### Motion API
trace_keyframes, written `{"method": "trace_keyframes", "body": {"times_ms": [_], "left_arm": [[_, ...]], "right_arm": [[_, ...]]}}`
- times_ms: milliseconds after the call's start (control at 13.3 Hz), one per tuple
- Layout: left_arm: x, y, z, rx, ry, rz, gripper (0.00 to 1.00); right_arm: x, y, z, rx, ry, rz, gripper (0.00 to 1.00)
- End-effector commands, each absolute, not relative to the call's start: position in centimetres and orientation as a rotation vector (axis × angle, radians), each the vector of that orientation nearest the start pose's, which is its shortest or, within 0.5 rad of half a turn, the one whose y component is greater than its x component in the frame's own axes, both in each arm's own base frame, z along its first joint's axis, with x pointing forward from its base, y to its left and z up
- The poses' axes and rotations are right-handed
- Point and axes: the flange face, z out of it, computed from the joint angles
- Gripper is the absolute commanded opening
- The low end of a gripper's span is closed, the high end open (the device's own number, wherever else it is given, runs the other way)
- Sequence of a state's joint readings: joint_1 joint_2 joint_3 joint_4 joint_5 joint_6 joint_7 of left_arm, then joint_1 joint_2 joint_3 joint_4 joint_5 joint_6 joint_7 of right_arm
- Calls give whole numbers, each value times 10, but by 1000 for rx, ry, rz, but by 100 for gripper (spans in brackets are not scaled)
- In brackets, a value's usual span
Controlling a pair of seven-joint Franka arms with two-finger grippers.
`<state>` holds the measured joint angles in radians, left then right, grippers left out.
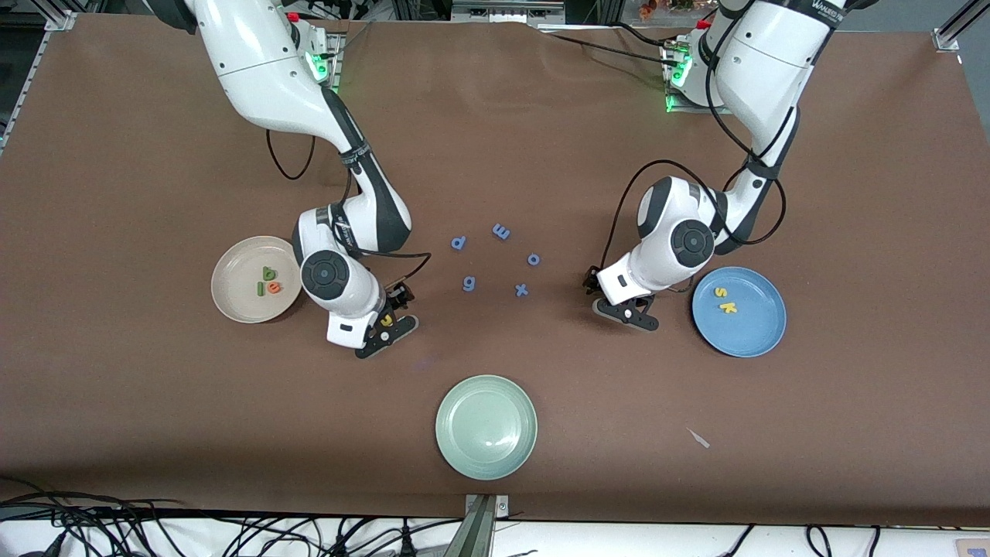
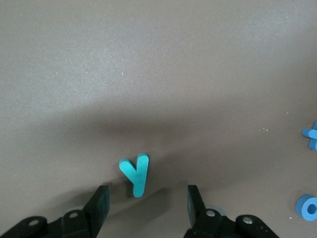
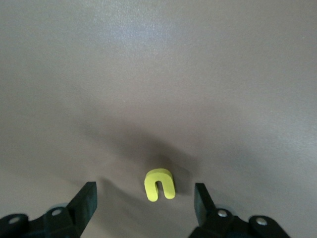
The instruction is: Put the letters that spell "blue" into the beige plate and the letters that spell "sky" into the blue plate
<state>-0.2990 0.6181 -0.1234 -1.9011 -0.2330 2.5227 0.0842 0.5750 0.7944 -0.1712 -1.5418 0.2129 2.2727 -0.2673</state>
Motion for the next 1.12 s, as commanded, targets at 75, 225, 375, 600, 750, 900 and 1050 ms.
{"method": "trace_keyframes", "body": {"times_ms": [75, 225, 375, 600, 750, 900, 1050], "left_arm": [[584, -260, 169, -3319, 489, 9, 36], [591, -263, 170, -3323, 494, -11, 28], [591, -263, 170, -3321, 496, -12, 16], [593, -261, 175, -3322, 492, -23, 0], [599, -255, 193, -3329, 469, -62, 0], [609, -225, 220, -3338, 406, -59, 0], [616, -187, 246, -3339, 375, -6, 0]], "right_arm": [[639, 298, 178, -2979, -908, 62, 59], [639, 297, 177, -2980, -906, 61, 29], [640, 296, 173, -2985, -921, 61, 10], [643, 294, 177, -2979, -967, 42, 0], [647, 291, 187, -2982, -960, 31, 0], [652, 274, 207, -2989, -948, 69, 0], [656, 230, 234, -2993, -985, 199, 0]]}}
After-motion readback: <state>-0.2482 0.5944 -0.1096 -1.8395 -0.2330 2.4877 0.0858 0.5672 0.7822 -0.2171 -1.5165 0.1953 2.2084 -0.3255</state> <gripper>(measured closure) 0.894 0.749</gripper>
